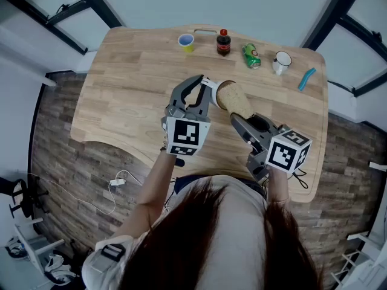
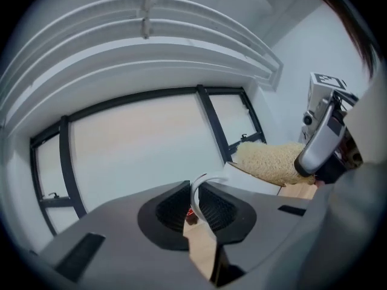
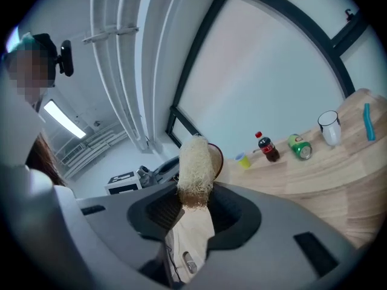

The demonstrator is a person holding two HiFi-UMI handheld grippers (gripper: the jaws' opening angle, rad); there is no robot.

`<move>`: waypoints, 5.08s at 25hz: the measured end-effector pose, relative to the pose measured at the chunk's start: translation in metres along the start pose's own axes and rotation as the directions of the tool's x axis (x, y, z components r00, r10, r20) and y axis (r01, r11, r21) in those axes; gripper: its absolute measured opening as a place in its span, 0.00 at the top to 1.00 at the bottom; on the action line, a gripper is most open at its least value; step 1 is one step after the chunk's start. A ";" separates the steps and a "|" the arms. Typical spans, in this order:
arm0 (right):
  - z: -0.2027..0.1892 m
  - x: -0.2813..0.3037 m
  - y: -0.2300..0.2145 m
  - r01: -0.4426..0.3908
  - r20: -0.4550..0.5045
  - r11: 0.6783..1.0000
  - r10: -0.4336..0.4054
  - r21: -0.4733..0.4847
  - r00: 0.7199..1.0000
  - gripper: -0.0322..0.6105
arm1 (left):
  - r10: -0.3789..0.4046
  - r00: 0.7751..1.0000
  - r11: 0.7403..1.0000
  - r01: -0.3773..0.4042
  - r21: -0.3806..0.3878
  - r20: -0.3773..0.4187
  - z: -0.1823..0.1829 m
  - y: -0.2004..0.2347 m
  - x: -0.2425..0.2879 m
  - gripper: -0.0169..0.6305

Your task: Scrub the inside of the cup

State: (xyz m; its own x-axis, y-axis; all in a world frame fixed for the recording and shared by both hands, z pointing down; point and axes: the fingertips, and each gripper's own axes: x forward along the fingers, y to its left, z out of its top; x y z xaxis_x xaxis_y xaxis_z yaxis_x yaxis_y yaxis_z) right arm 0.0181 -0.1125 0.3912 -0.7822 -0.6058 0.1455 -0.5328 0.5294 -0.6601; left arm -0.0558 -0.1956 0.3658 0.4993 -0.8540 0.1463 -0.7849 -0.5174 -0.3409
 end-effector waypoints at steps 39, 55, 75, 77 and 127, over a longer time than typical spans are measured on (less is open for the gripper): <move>0.022 0.001 0.056 0.149 0.259 0.737 0.037 -0.659 0.965 0.73 | -0.038 0.999 0.773 0.038 -0.633 0.013 -0.008 0.011 0.004 0.89; 0.016 0.004 0.060 0.194 0.275 0.631 0.032 -0.752 0.961 0.73 | -0.118 0.987 0.634 0.162 -0.756 0.113 -0.001 0.002 0.004 0.89; -0.001 0.010 0.053 0.203 0.223 0.563 -0.034 -0.801 0.974 0.73 | -0.152 0.966 0.440 0.256 -0.861 0.209 0.002 -0.001 0.003 0.89; -0.003 0.011 0.052 0.203 0.218 0.548 -0.040 -0.811 0.975 0.73 | -0.148 0.960 0.405 0.278 -0.871 0.238 0.005 0.001 0.002 0.89; 0.035 -0.015 0.076 0.153 0.361 0.736 0.132 -0.660 0.923 0.73 | -0.194 0.878 0.214 0.474 -0.854 0.439 0.023 -0.002 -0.007 0.89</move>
State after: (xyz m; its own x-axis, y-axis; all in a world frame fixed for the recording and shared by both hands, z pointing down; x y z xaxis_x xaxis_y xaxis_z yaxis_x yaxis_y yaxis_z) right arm 0.0007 -0.0841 0.3130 -0.6757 -0.7039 -0.2190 -0.7248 0.6886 0.0231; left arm -0.0494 -0.1875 0.3442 0.7513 -0.6247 -0.2127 -0.2444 -0.5628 0.7896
